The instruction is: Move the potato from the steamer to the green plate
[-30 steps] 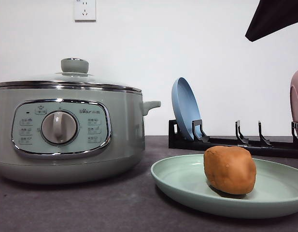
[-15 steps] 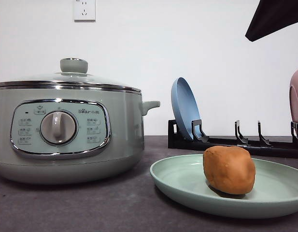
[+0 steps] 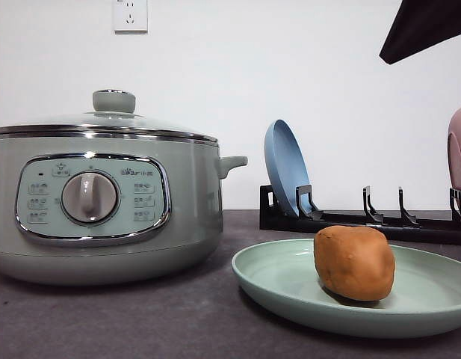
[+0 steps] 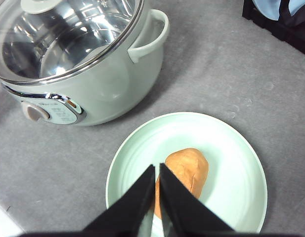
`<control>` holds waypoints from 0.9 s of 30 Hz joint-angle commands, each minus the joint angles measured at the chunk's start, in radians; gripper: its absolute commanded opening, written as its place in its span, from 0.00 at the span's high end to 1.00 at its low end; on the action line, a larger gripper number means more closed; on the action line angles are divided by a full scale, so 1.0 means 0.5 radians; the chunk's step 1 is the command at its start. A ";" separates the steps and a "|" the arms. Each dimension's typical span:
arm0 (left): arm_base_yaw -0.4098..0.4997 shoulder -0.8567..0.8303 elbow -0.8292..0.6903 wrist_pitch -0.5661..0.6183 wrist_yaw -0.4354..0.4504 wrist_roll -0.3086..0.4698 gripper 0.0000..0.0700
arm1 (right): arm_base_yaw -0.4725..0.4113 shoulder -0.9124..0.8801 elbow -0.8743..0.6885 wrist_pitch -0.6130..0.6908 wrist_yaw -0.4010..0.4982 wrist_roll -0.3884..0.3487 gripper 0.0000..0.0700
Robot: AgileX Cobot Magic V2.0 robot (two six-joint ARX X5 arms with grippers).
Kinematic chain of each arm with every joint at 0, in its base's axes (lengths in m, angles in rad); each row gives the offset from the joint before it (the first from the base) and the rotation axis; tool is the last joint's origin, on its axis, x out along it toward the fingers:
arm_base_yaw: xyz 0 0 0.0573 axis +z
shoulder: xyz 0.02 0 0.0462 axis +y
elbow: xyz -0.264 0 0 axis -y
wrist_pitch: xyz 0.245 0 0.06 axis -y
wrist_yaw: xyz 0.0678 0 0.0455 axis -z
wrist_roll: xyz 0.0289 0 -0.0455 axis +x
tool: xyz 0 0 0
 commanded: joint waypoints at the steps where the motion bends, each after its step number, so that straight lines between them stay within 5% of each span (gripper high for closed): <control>1: 0.005 -0.053 -0.070 0.018 -0.008 -0.029 0.99 | 0.009 0.011 0.029 0.021 0.001 -0.016 1.00; 27: 0.005 -0.235 -0.407 -0.091 -0.010 -0.038 0.99 | 0.009 0.011 0.029 0.021 0.001 -0.016 1.00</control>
